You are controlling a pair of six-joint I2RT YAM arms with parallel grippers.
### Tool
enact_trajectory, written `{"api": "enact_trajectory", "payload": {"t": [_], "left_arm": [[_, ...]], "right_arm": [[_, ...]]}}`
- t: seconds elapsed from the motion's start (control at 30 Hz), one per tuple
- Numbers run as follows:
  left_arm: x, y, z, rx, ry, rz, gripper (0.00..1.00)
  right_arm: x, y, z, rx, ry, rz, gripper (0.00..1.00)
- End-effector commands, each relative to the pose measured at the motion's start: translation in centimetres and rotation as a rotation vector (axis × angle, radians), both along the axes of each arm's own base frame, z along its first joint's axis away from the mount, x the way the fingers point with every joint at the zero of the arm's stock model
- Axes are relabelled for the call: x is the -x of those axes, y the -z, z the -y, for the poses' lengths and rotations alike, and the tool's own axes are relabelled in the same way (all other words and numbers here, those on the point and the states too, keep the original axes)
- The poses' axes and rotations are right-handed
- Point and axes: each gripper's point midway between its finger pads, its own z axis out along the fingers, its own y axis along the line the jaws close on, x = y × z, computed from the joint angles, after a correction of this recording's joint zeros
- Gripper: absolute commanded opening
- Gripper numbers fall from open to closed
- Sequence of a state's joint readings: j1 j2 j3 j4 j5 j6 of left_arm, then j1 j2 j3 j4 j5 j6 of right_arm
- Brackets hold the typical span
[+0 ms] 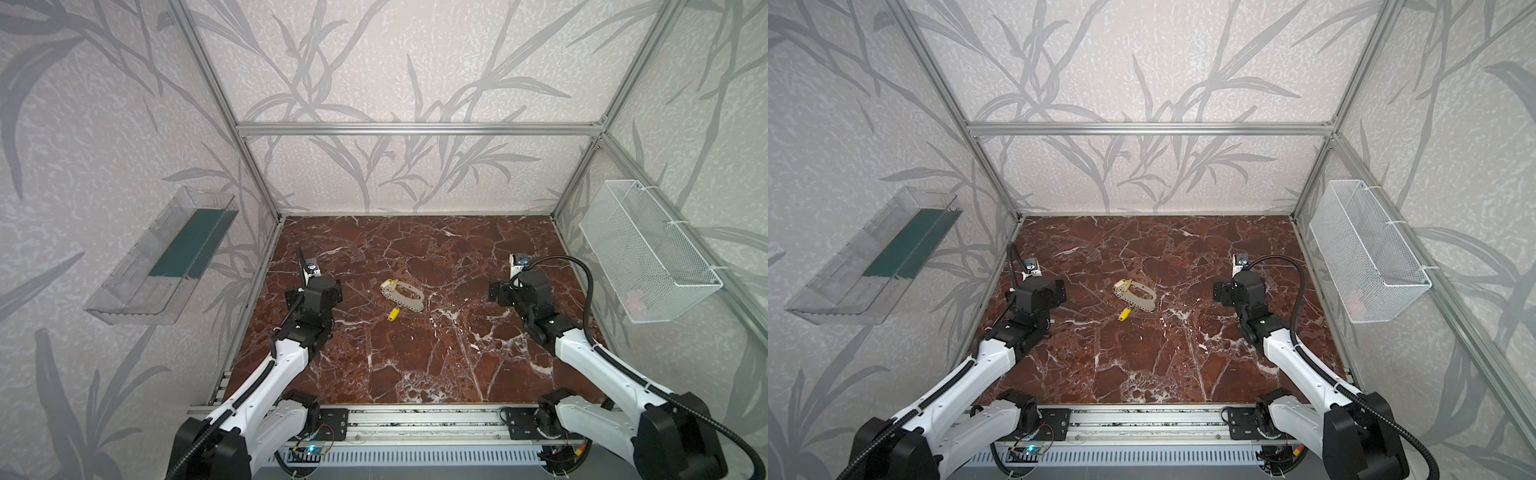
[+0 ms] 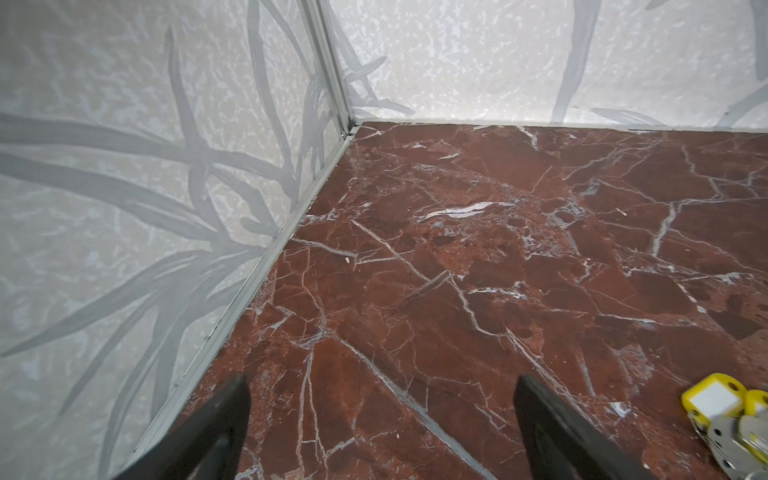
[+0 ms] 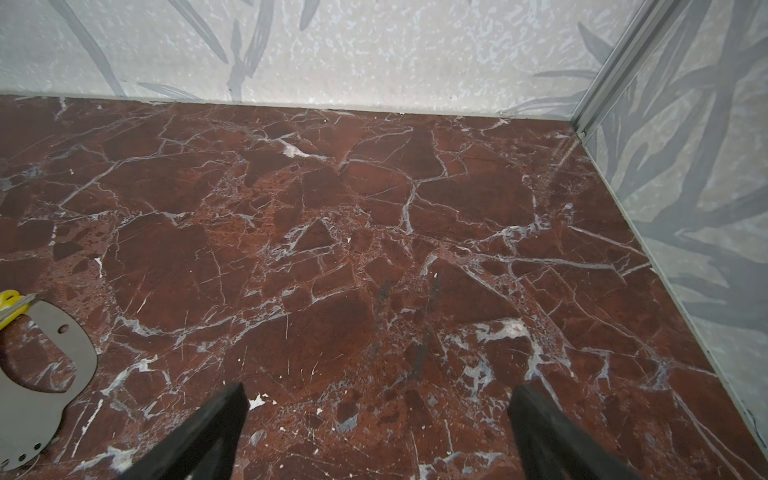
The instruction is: Put the keys on the keyring
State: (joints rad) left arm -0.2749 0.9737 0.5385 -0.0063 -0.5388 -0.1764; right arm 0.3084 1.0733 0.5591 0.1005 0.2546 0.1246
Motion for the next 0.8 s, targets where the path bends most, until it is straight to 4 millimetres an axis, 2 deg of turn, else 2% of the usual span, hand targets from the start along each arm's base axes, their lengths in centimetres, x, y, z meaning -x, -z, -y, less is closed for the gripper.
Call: {"api": "enact_trajectory", "payload": {"t": [0.0, 0.2, 0.37, 0.43, 0.57, 0.6, 0.67, 0.77], "left_arm": [[-0.7, -0.4, 2.7, 0.083, 0.139, -0.007, 0.95], [-0.4, 2.1, 7.1, 0.211, 0.350, -0.129, 0.88], [-0.3, 3.2, 6.8, 0.238, 0.311, -0.157, 0.90], [-0.3, 3.4, 5.5, 0.203, 0.247, -0.142, 0.94], [0.2, 2.9, -0.8, 0.090, -0.108, -0.049, 0.99], [0.0, 2.4, -1.5, 0.042, -0.120, -0.032, 0.99], [-0.8, 1.9, -1.3, -0.046, -0.070, -0.021, 0.99], [-1.8, 2.2, -2.2, -0.155, -0.081, -0.029, 0.99]], "right_arm": [[-0.5, -1.3, -1.2, -0.050, -0.052, 0.041, 0.99], [-0.4, -1.3, -3.6, -0.134, -0.154, 0.026, 0.99], [-0.4, -0.7, -3.6, -0.141, -0.154, 0.018, 0.99], [-0.5, -0.4, -3.4, -0.129, -0.141, 0.020, 0.99], [-0.9, 1.0, -1.2, -0.041, -0.042, 0.013, 0.99], [-1.0, 1.3, -0.6, -0.018, -0.011, 0.012, 0.99], [-1.3, 1.8, 0.3, 0.019, 0.030, 0.007, 0.99], [-2.0, 2.0, 1.5, 0.060, 0.089, -0.006, 0.99]]}}
